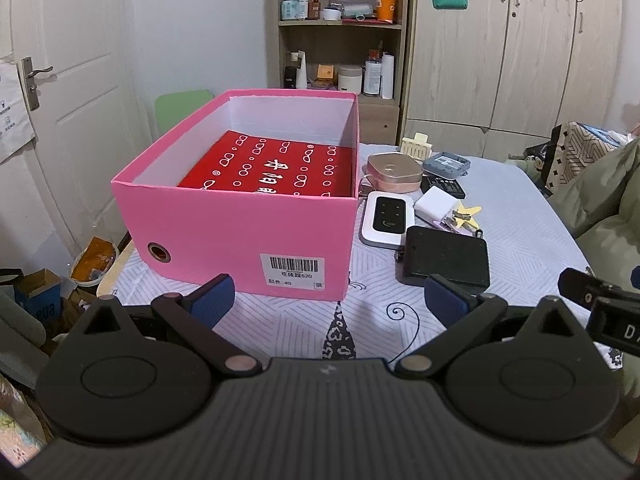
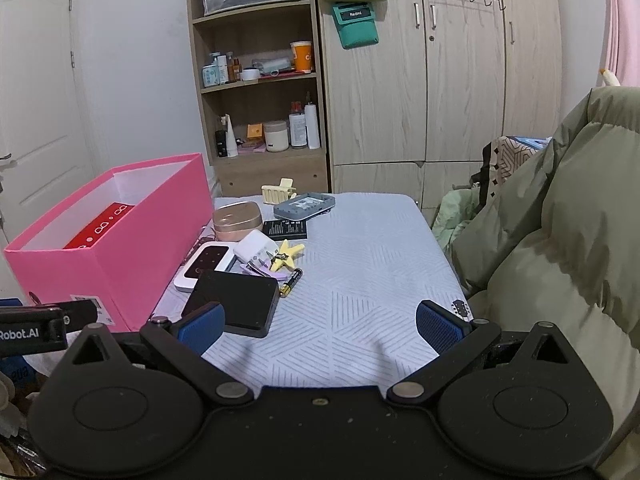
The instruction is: Organize rigid objects
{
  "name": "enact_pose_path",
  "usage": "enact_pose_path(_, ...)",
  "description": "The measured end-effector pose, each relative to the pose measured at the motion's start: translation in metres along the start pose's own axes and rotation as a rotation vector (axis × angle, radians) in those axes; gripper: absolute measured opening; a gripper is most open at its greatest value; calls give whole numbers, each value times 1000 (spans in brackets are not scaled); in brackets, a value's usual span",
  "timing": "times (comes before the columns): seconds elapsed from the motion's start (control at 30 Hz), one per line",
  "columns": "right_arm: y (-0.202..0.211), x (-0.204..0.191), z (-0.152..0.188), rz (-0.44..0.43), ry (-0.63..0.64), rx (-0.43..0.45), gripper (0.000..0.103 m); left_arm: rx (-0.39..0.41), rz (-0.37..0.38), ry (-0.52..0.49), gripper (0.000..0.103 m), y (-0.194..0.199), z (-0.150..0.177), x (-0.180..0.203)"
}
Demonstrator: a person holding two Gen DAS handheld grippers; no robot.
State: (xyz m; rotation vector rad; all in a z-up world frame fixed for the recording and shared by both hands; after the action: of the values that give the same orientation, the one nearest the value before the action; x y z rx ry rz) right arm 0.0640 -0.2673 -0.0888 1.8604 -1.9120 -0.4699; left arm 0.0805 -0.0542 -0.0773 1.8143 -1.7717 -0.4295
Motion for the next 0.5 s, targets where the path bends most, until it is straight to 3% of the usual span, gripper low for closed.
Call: enact_pose_path(0.5,-3,-5,6,-32,5,-46,103,4,-20,33,103,-3,0,-8)
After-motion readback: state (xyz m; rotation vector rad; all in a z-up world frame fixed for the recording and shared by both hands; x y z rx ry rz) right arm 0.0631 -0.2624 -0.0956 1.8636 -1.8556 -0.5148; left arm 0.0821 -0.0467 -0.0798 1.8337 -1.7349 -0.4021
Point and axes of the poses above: each gripper's, at about its wrist camera, not at the fingertips, and y roughly against the way its jaws point, x to its right, z to its underside, the point moved 9 cm from there along -y, roughly the way its jaws point, and after that the axes turned 10 degrees about y, right-handed, at the moved point
